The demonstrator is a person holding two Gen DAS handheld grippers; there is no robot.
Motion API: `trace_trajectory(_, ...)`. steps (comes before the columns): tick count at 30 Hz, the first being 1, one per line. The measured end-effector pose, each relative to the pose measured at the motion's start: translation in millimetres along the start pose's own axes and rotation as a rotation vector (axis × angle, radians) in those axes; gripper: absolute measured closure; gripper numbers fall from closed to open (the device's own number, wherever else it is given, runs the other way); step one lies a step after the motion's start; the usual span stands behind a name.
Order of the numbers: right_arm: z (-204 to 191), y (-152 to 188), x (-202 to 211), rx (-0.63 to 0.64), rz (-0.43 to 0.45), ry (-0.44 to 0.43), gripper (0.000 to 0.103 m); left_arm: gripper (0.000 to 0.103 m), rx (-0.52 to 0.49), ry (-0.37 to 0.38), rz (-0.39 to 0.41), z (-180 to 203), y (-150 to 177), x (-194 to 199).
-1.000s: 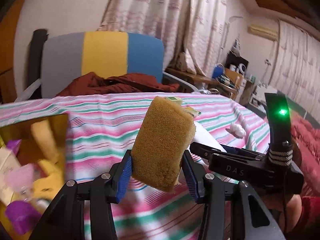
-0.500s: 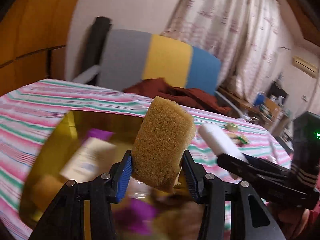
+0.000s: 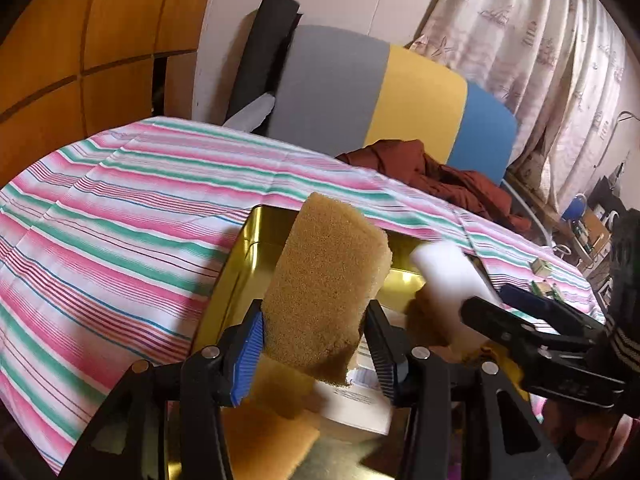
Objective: Organize objects
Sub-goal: 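Lift the sponge and foam block and carry them toward the gold tray, then lower the sponge and foam block into the gold tray and open both grippers, then withdraw both grippers from the gold tray back toward the pile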
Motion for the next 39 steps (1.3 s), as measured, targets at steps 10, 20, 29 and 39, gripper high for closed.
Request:
trace_trajectory(10,34,15,49,-0.182,0.064,-0.017,0.012,0.043,0.027,-0.040,-0.042,-13,-1,-15)
trace_trajectory(20,55,39,93,-0.251,0.124,-0.007,0.011,0.032,0.065,-0.134,0.106,-17,-12,28)
trace_trajectory(29,77,49,109,-0.288,0.138,0.022,0.011,0.032,0.031,-0.064,0.113,24,12,43)
trace_trajectory(39,115,68,130,-0.332,0.149,0.092,0.011,0.032,-0.111,0.086,0.095,106,34,51)
Point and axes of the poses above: each gripper's, at about its wrist camera, not at the fingertips, and x roughly against the way its jaws point, z to its right, y to its underside, the point moved 9 cm from there along -x, roughly the way its jaws point, and after that the axes turned 3 degrees about z, right-handed, at the moved point
